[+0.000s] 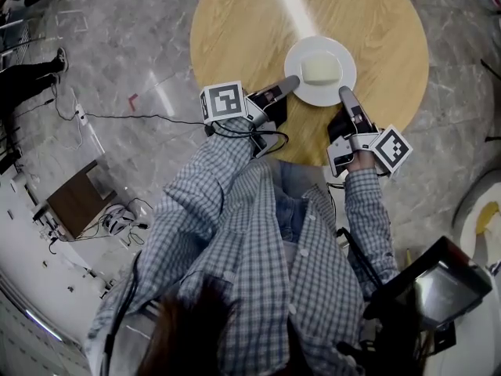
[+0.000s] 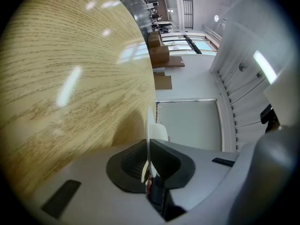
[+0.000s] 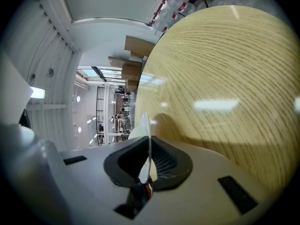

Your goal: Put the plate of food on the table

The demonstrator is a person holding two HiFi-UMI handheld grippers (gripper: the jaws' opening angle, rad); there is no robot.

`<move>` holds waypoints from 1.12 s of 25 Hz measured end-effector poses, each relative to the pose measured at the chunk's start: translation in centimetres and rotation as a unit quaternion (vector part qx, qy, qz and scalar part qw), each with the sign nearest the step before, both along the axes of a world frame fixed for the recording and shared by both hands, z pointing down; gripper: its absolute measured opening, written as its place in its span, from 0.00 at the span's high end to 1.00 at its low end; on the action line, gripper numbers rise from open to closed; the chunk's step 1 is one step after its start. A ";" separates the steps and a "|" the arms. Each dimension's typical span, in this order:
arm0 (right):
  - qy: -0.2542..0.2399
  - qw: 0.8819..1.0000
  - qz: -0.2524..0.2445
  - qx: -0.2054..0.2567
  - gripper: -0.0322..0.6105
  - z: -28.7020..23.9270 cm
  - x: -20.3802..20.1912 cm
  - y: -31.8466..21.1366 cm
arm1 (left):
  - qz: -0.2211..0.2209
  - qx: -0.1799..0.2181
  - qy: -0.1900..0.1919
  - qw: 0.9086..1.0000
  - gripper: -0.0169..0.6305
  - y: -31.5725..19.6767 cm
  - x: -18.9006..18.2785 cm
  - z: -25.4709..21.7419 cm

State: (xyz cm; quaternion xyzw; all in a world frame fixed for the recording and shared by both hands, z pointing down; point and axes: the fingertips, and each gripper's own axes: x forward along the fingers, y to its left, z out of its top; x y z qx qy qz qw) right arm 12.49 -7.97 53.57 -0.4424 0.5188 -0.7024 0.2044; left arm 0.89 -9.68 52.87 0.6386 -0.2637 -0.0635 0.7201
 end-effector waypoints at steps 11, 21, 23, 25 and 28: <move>0.009 1.000 -0.006 -0.013 0.91 1.4 -0.1 0.2 | 0.000 -0.014 -0.006 1.000 0.94 0.2 -0.1 1.3; 0.012 1.000 -0.002 -0.025 0.91 1.8 -0.4 0.3 | -0.001 -0.025 -0.017 1.000 0.94 0.4 -0.4 1.9; 0.012 1.000 -0.001 -0.025 0.91 1.8 -0.5 0.3 | -0.003 -0.028 -0.017 0.999 0.94 0.4 -0.4 2.0; 0.012 1.000 -0.001 -0.025 0.91 1.8 -0.5 0.3 | -0.006 -0.031 -0.017 0.999 0.95 0.5 -0.5 2.0; 0.014 1.000 -0.002 -0.028 0.91 1.8 -0.5 0.4 | -0.009 -0.034 -0.020 0.999 0.95 0.5 -0.5 2.0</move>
